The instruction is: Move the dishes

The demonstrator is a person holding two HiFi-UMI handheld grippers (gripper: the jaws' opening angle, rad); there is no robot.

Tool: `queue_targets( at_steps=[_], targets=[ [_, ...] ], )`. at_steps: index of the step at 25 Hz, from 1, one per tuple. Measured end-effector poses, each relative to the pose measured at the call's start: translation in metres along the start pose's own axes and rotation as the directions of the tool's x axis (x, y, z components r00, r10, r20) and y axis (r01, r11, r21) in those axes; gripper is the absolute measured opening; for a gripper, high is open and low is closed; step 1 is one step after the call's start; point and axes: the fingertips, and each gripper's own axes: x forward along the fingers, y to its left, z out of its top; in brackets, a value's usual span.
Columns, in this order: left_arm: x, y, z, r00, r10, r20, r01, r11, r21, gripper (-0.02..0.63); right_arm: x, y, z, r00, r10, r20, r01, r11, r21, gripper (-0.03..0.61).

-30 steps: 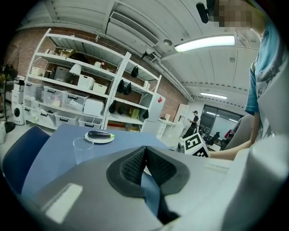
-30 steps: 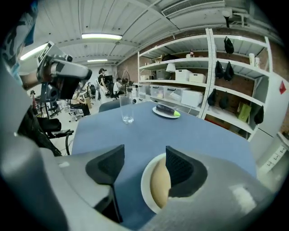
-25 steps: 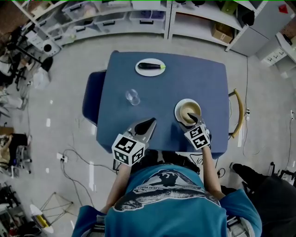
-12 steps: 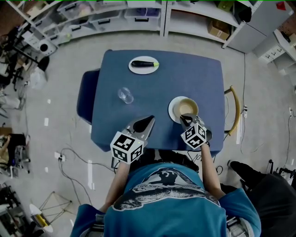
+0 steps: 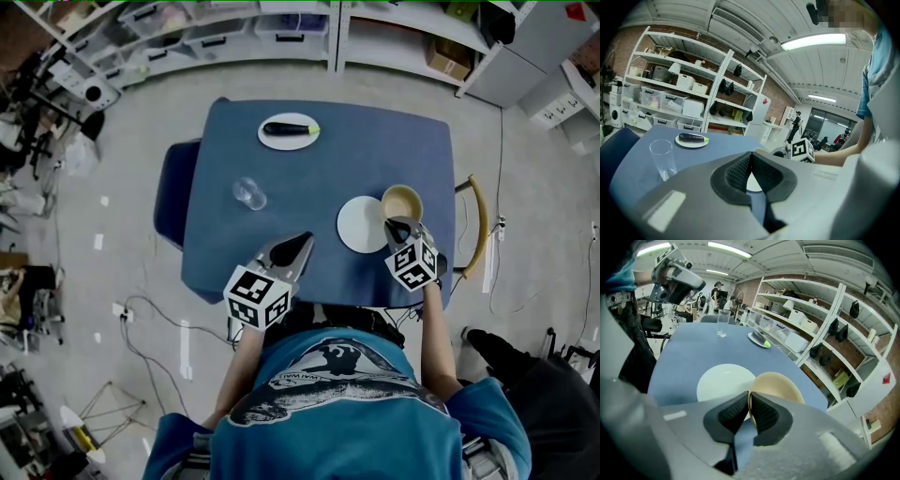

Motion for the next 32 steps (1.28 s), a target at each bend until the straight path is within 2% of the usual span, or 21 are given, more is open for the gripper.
queue_targets(
  at_steps=[8,15,20,22,23,28,32],
  targets=[
    [0.009,-0.006,-0.001,0.999,0.041,-0.018,-0.041,0.999,-0.006,0.012,0.017,-0.063,-0.043,0.997,-0.047,-0.063,0.048,0.999,0.019,0.02],
    [0.011,-0.011,-0.011,0.996,0.073,-0.04,-0.074,0.997,-0.017,0.012,0.025,-0.069,-0.06,0.998,-0.027,-0.06,0.029,0.999,0.03,0.021],
    [0.019,-0.023,-0.017,0.995,0.079,-0.052,-0.08,0.997,-0.016,0.012,0.025,-0.068,-0.057,1.0,-0.013,-0.023,0.014,0.999,0.051,0.037],
    [0.022,-0.027,-0.019,0.995,0.082,-0.053,-0.084,0.996,-0.018,0.012,0.023,-0.066,-0.056,1.0,-0.003,-0.008,0.004,0.997,0.073,0.131],
    [0.023,-0.029,-0.019,0.995,0.085,-0.054,-0.086,0.996,-0.02,0.012,0.021,-0.065,-0.055,1.0,-0.002,-0.003,0.002,0.997,0.075,0.155],
    [0.026,-0.038,-0.027,0.992,0.103,-0.068,-0.105,0.994,-0.036,0.012,0.003,-0.058,-0.033,0.997,-0.009,0.072,0.004,0.998,0.067,0.155],
    [0.022,-0.045,-0.035,0.99,0.113,-0.087,-0.117,0.992,-0.051,0.012,-0.012,-0.033,-0.008,0.988,0.036,0.15,-0.047,0.996,0.073,0.155]
  ],
)
